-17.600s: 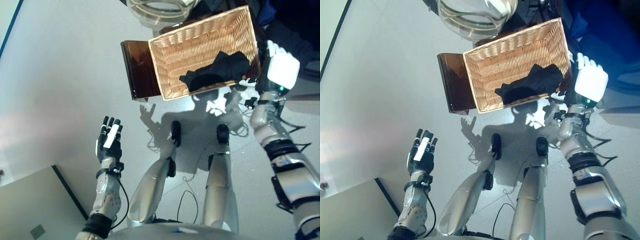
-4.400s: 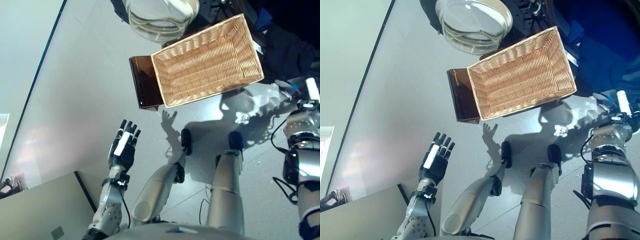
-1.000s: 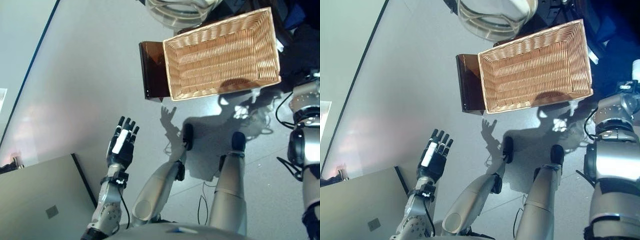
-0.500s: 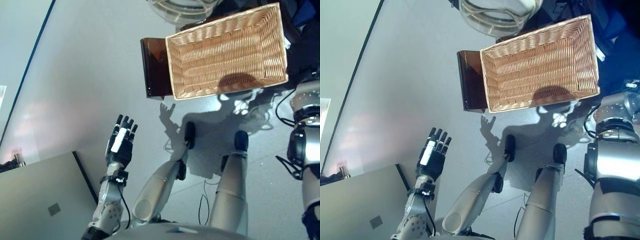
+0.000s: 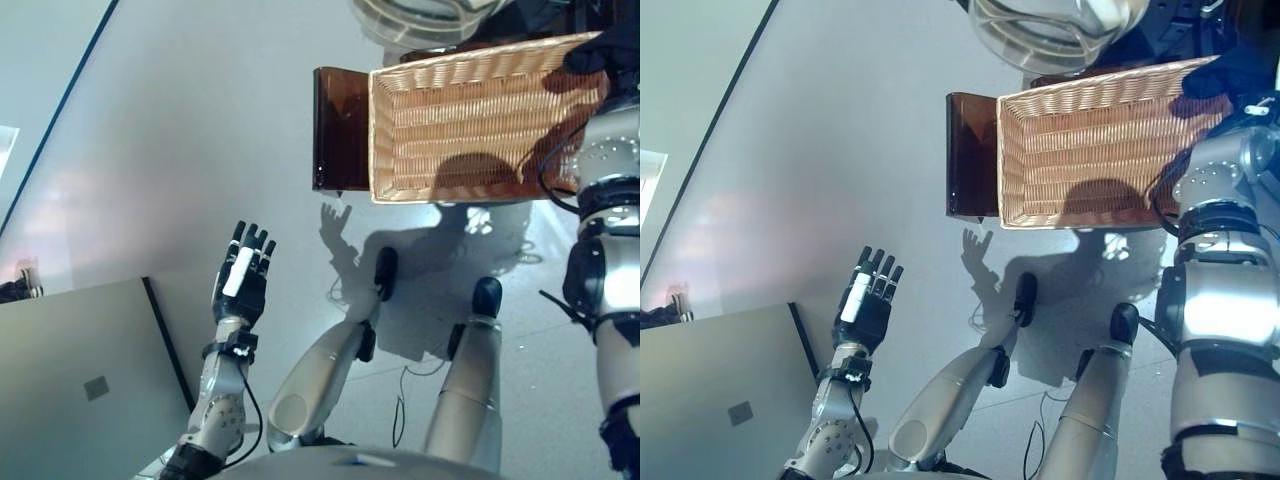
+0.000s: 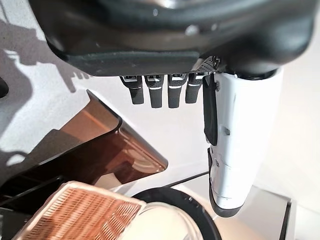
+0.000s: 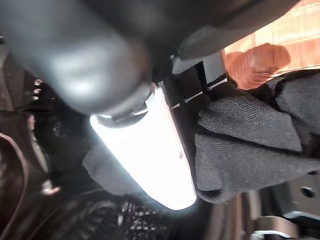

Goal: Pick up the clothes and place them into the washing machine

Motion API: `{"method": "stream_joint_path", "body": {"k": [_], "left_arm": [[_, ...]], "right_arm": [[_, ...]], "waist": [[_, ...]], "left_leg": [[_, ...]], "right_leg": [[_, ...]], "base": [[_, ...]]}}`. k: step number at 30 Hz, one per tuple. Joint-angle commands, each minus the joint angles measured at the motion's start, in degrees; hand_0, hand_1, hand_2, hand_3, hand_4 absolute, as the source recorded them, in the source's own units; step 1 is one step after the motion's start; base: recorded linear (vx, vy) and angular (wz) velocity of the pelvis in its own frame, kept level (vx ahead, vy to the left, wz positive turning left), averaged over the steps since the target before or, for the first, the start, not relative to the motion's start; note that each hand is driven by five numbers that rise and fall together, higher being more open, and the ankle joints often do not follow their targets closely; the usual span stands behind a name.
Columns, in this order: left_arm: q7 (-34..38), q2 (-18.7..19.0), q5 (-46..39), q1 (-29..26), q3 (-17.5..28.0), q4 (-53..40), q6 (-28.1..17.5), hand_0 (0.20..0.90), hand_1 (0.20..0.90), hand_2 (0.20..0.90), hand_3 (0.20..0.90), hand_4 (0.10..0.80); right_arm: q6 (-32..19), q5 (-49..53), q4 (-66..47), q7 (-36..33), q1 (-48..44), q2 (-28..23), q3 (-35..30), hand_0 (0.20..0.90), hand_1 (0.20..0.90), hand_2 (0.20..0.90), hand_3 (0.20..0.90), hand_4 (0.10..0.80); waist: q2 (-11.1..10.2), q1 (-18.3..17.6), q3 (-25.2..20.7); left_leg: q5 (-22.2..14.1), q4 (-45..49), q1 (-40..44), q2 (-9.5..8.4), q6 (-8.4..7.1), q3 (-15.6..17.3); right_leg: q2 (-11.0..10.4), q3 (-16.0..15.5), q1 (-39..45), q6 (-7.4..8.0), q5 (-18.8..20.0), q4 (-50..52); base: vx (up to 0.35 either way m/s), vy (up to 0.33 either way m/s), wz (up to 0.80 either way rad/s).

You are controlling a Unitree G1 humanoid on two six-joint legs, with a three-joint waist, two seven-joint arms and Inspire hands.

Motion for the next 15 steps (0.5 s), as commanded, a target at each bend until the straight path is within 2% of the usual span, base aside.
{"method": "stream_joint_path", "body": {"k": [1,5,15], "left_arm": [[0.2,3.0,0.5,-1.7,3.9,-4.5,-6.2,0.9,0.9,0.9,0.9,0.8],[0.9,3.1,0.9,-1.1,4.2,-4.4,-6.2,0.9,0.9,0.9,0.9,0.8],[0.2,4.2,1.3,0.6,4.1,-5.4,-5.7,0.9,0.9,0.9,0.9,0.8]], "right_arm": [[-5.3,-3.6,-7.6,0.5,-4.2,-2.9,3.8,0.2,0.2,0.2,0.2,0.3],[-6.4,-4.1,-8.9,-1.3,-4.5,-3.8,2.7,0.2,0.2,0.2,0.2,0.3],[-4.9,-6.6,-8.6,-3.3,-5.0,-11.2,3.5,0.2,0.2,0.2,0.2,0.3]], "waist": [[-0.9,1.4,-2.6],[-1.0,1.4,-2.5],[0.3,0.4,-2.3]], "left_leg": [[-4.5,1.7,1.2,-2.64,-3.76,3.1],[-4.4,1.8,1.1,-2.55,-3.86,3.4],[-4.1,0.7,1.5,-2.52,-4.54,3.6]], "right_leg": [[0.9,-0.4,7.7,-2.57,0.9,-10.1],[1.1,-0.2,7.5,-2.84,0.5,-9.8],[1.3,0.5,7.3,-3.02,-0.8,-9.3]], "base": [[0.0,0.0,0.0],[0.0,0.0,0.0],[-0.002,-0.023,-0.01]]}}
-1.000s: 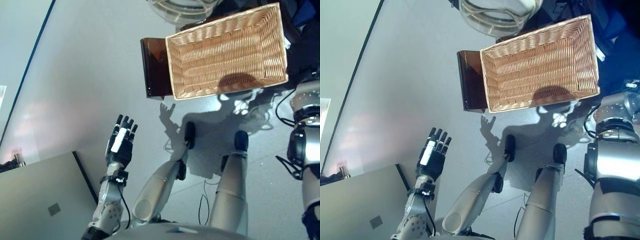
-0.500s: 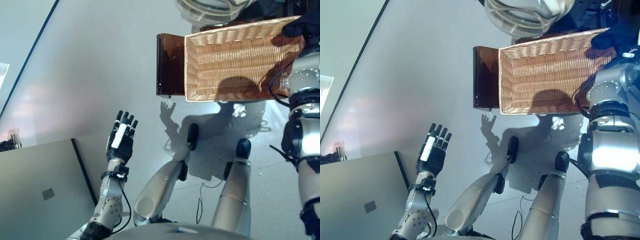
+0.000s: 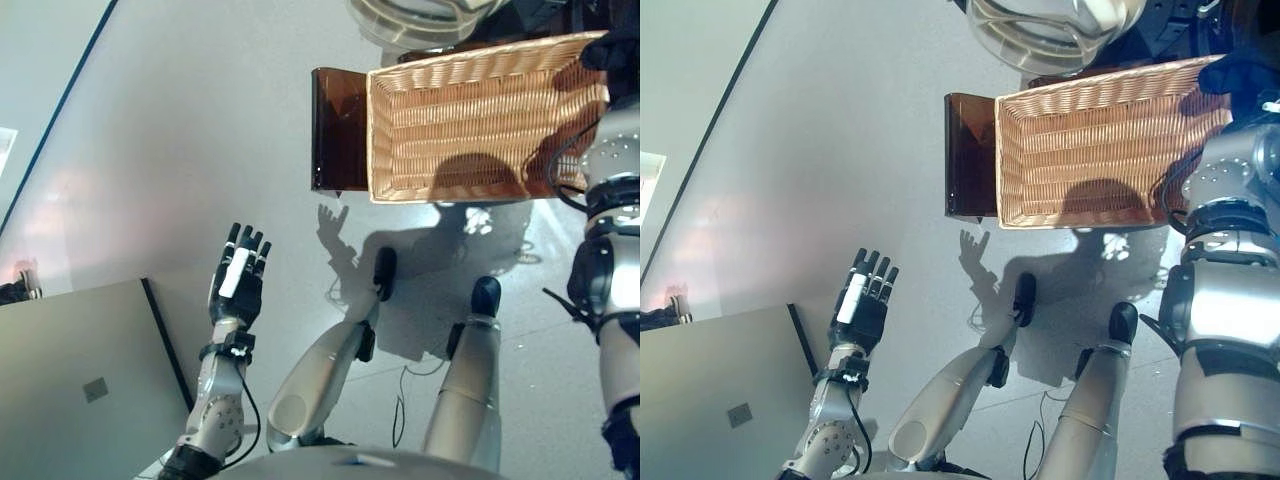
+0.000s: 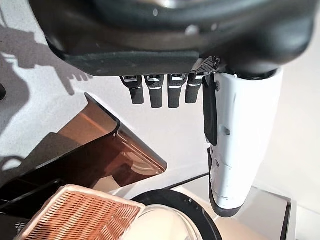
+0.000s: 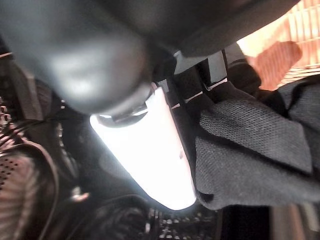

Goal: Pick up the clothes and place them into the washing machine

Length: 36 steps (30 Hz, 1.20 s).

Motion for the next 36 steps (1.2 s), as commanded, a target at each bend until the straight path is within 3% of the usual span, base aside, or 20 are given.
{"method": "stream_joint_path", "body": {"k": [1,11,23,36], "left_arm": [[-1.1,3.6,1.2,0.4,3.8,-4.7,-5.0,0.9,0.9,0.9,0.9,0.8],[-2.1,4.9,-0.2,1.6,3.1,-8.0,-4.6,0.9,0.9,0.9,0.9,0.8],[-1.4,5.1,-0.8,1.9,3.6,-10.7,-5.4,0.9,0.9,0.9,0.9,0.8],[-0.8,6.1,-1.0,2.2,4.6,-11.7,-6.2,0.9,0.9,0.9,0.9,0.8]], "right_arm": [[-3.5,-5.4,-7.1,0.2,-5.4,-9.2,6.2,0.2,0.2,0.2,0.2,0.3],[-2.4,-3.6,-1.2,0.9,-10.7,-16.7,10.4,0.2,0.2,0.2,0.2,0.3],[-4.6,-3.7,-1.9,-2.9,-12.9,-19.4,10.3,0.2,0.2,0.2,0.2,0.3],[-6.5,-4.8,-4.1,-5.2,-13.3,-20.1,10.2,0.2,0.2,0.2,0.2,0.3]], "waist": [[0.6,1.7,-2.3],[2.1,1.0,-1.4],[3.4,-0.6,1.4],[3.0,-1.3,1.3]], "left_leg": [[-3.5,0.8,1.3,-2.31,-4.8,3.5],[-3.1,0.2,0.7,-2.4,-5.4,3.7],[-2.1,0.4,-1.6,-2.42,-5.75,4.3],[-2.2,0.9,-3.1,-2.81,-5.87,4.9]], "right_leg": [[1.4,0.2,7.2,-3.01,-0.1,-9.3],[1.6,0.4,4.9,-3.21,-1.6,-7.0],[2.2,0.9,1.4,-3.58,-1.7,-3.8],[2.5,1.5,-0.6,-3.8,-2.5,-2.0]], "base": [[-0.004,-0.031,-0.02],[-0.008,-0.02,-0.03],[-0.02,-0.022,0.04],[-0.009,-0.002,0.01]]}}
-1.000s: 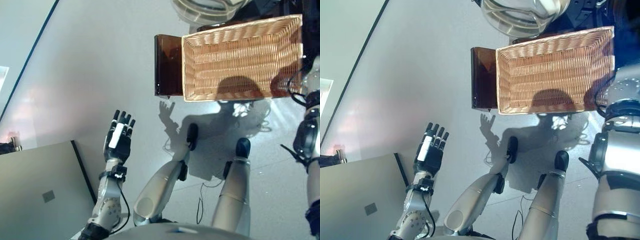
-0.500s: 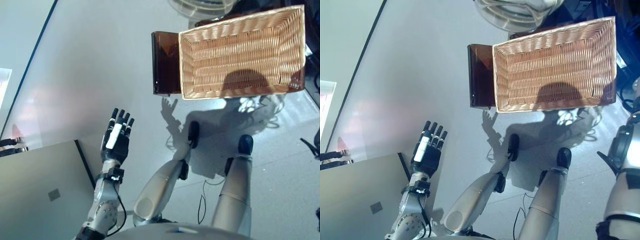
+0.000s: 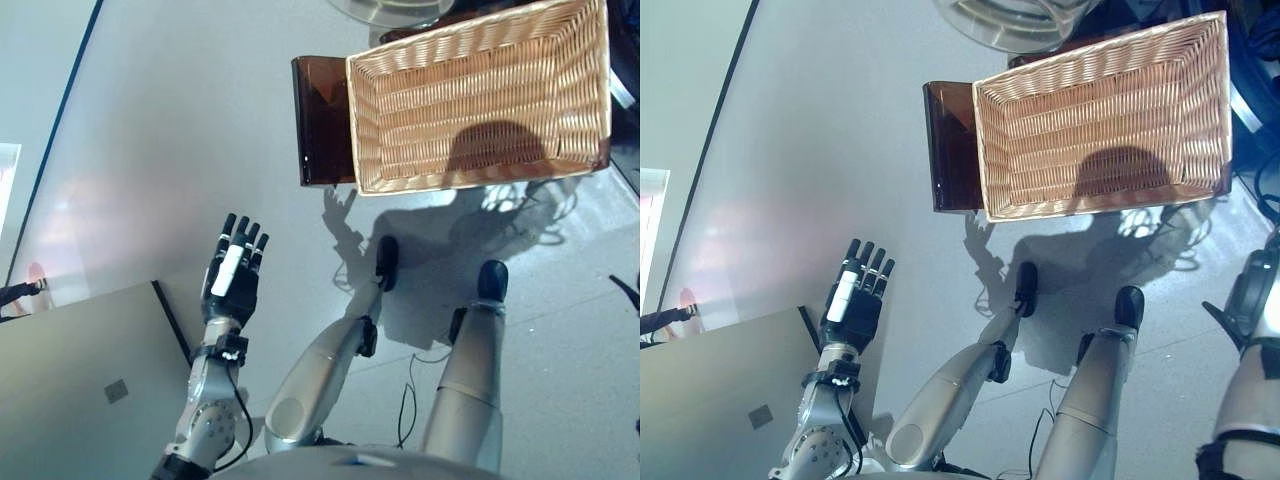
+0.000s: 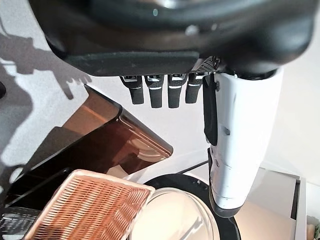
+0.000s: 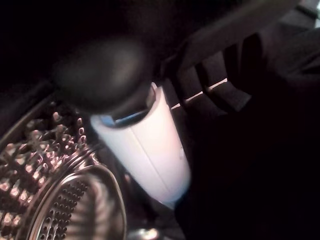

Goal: Pick up the clothes and place them into the washing machine

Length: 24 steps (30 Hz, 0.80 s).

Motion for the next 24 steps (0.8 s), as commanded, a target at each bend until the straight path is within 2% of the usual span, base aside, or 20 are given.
{"method": "stream_joint_path", "body": {"k": [1,2,3,24], "left_arm": [[0.5,3.6,-0.3,-0.6,4.9,-5.1,-6.3,0.9,0.9,0.9,0.9,0.8],[0.6,3.6,-0.3,-0.6,4.9,-4.9,-6.3,0.9,0.9,0.9,0.9,0.8],[0.7,3.6,-0.3,-0.6,4.9,-4.9,-6.2,0.9,0.9,0.9,0.9,0.8],[0.1,4.3,-1.5,0.0,6.0,-4.3,-6.5,0.9,0.9,0.9,0.9,0.8]], "right_arm": [[-6.5,-3.2,-7.7,-0.4,-7.0,-8.8,7.6,0.2,0.2,0.2,0.2,0.3],[-6.3,-3.4,-7.4,-0.6,-7.0,-8.9,7.6,0.293,0.293,0.293,0.293,0.367],[-5.9,-3.8,-7.0,-0.9,-7.2,-8.8,7.7,0.9,0.9,0.9,0.9,0.8],[-4.9,-6.7,-7.2,-1.7,-4.0,-5.8,7.3,0.9,0.9,0.9,0.9,0.8]], "waist": [[3.2,0.4,1.6],[3.0,0.2,1.6],[3.1,0.2,1.8],[1.2,-0.1,0.3]], "left_leg": [[-2.3,2.2,0.0,-0.57,-5.7,3.5],[-2.6,2.2,0.3,-0.86,-5.69,3.4],[-2.3,2.3,0.0,-0.64,-5.68,3.5],[-3.3,3.2,1.0,-0.7,-5.05,3.9]], "right_leg": [[3.4,-1.1,6.1,-3.85,0.7,-7.0],[3.1,-1.1,6.4,-3.83,0.1,-6.8],[3.3,-1.1,6.1,-3.86,0.7,-6.8],[3.5,-1.6,7.6,-3.91,1.2,-7.4]], "base": [[0.0,0.0,0.0],[-0.047,-0.013,0.02],[0.0,0.0,0.0],[-0.002,0.001,0.0]]}}
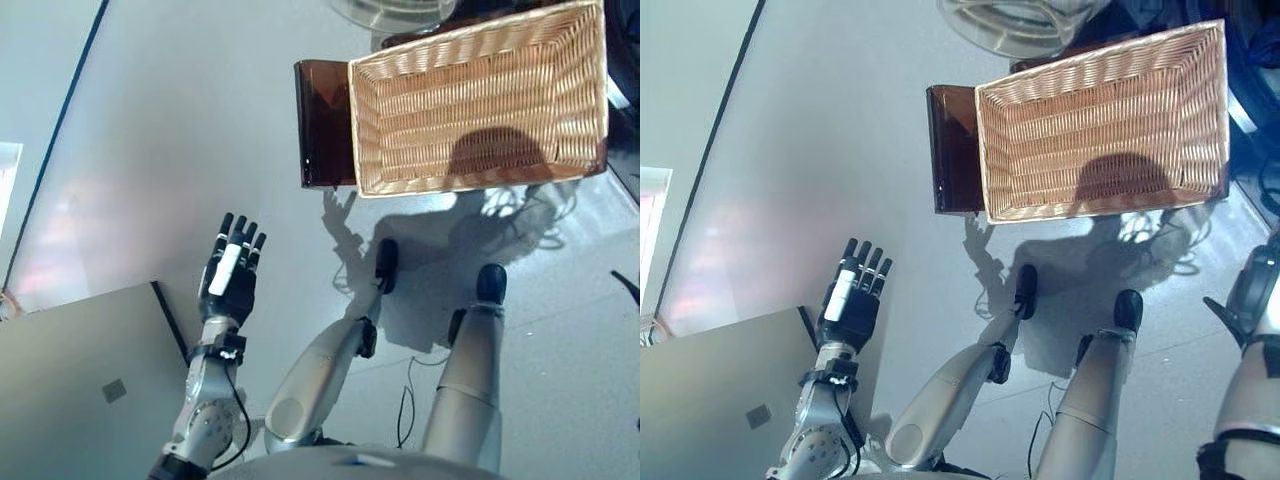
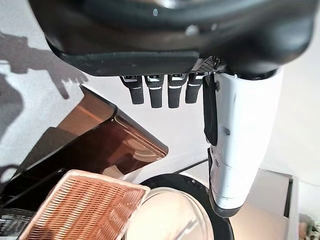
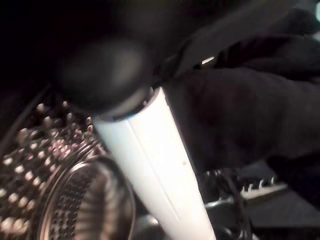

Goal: Pick up the clothes and place them into the washing machine

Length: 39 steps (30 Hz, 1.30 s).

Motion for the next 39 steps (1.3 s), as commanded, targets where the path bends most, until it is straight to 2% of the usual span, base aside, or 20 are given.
{"method": "stream_joint_path", "body": {"k": [1,13,23,25,30,31,33,36,39], "left_arm": [[-0.9,3.2,-1.2,0.1,5.7,-4.0,-6.3,0.9,0.9,0.9,0.9,0.8],[-1.8,3.6,-1.7,0.2,5.7,-3.3,-6.2,0.9,0.9,0.9,0.9,0.8],[-2.1,2.7,-1.5,0.1,5.1,-2.6,-5.9,0.9,0.9,0.9,0.9,0.8],[-1.8,2.7,-0.9,0.3,4.7,-2.2,-5.9,0.9,0.9,0.9,0.9,0.8],[-1.2,3.1,0.0,0.5,4.2,-1.8,-5.8,0.9,0.9,0.9,0.9,0.8],[-1.2,3.4,0.1,0.5,4.3,-1.9,-5.8,0.9,0.9,0.9,0.9,0.8],[-1.2,3.4,0.2,0.7,4.4,-2.1,-5.8,0.9,0.9,0.9,0.9,0.8],[-0.7,3.7,0.5,0.7,4.8,-1.9,-6.0,0.9,0.9,0.9,0.9,0.8],[-0.3,3.5,0.8,0.5,5.3,-1.5,-6.1,0.9,0.9,0.9,0.9,0.8]], "right_arm": [[-4.8,-4.9,-6.7,-0.2,-2.3,-5.8,7.0,0.9,0.9,0.9,0.9,0.8],[-4.5,-6.4,-8.0,0.0,2.8,-2.3,3.9,0.9,0.9,0.9,0.9,0.8],[-4.8,-15.4,-15.1,-5.7,9.1,5.3,-0.3,0.9,0.9,0.9,0.9,0.8],[-3.0,-21.8,-16.5,-10.1,11.1,7.9,-0.9,0.9,0.9,0.9,0.9,0.8],[2.0,-30.9,-16.4,-15.4,12.8,12.0,-0.6,0.9,0.9,0.9,0.9,0.8],[4.7,-34.3,-15.7,-16.2,13.6,13.1,0.3,0.9,0.9,0.9,0.9,0.8],[5.4,-35.4,-15.5,-16.5,13.9,13.8,0.4,0.9,0.9,0.9,0.9,0.8],[9.9,-41.2,-11.9,-18.4,15.3,16.9,1.6,0.9,0.9,0.9,0.9,0.8],[11.9,-44.0,-9.9,-19.1,16.4,19.7,2.0,0.9,0.9,0.9,0.9,0.8]], "waist": [[1.3,0.3,0.1],[1.0,0.9,-1.0],[1.0,1.8,-2.4],[0.7,1.8,-3.0],[0.5,2.4,-3.5],[0.4,2.6,-3.6],[0.5,2.8,-3.8],[0.1,3.1,-4.2],[-0.2,3.4,-4.5]], "left_leg": [[-3.5,2.5,-0.3,-0.64,-5.01,3.9],[-4.7,4.0,0.0,-1.2,-4.24,3.9],[-6.1,5.7,0.6,-1.74,-3.35,4.5],[-7.2,7.1,1.0,-2.08,-2.99,4.5],[-7.9,8.2,1.0,-2.23,-2.58,4.5],[-8.2,8.6,1.2,-2.28,-2.46,4.6],[-8.0,8.7,0.9,-2.07,-2.38,4.7],[-8.8,9.4,1.3,-2.38,-2.04,4.7],[-8.8,9.4,1.5,-2.02,-1.86,4.8]], "right_leg": [[3.6,-1.4,6.2,-3.76,1.6,-8.3],[2.9,-1.2,7.6,-3.27,2.4,-9.7],[2.3,-0.1,9.2,-2.89,3.5,-11.4],[1.9,0.1,10.3,-2.88,3.0,-11.5],[1.6,0.2,11.2,-2.8,3.1,-11.9],[1.6,0.3,11.6,-2.72,3.2,-12.1],[1.9,0.4,11.5,-2.76,3.9,-12.4],[1.7,0.6,12.5,-2.68,3.6,-12.7],[1.9,0.6,13.0,-2.67,4.2,-13.4]], "base": [[0.0,0.0,0.0],[-0.008,0.019,-0.02],[-0.002,0.041,-0.03],[0.018,0.038,-0.04],[-0.001,0.022,-0.03],[-0.005,0.032,-0.03],[-0.027,0.023,-0.04],[0.003,0.033,-0.06],[0.0,0.0,0.0]]}}
